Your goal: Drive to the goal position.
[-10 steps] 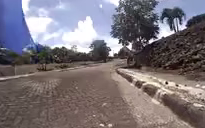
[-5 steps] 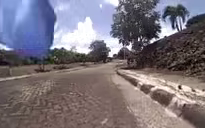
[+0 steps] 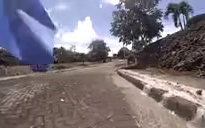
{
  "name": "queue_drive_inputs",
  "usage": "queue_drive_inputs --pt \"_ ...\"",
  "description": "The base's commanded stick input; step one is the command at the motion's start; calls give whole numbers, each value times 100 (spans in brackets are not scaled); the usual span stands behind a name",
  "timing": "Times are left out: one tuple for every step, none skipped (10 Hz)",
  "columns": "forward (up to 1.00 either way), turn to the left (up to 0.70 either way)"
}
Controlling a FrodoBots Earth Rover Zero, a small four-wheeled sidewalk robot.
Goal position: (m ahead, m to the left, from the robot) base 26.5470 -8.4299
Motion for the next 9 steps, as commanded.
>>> queue_drive_inputs --pt "100 0" --pt "100 0" --pt "100 0" --pt "100 0" --pt "100 0" --pt "100 0" --pt "100 0" --pt "100 0" --pt "100 0"
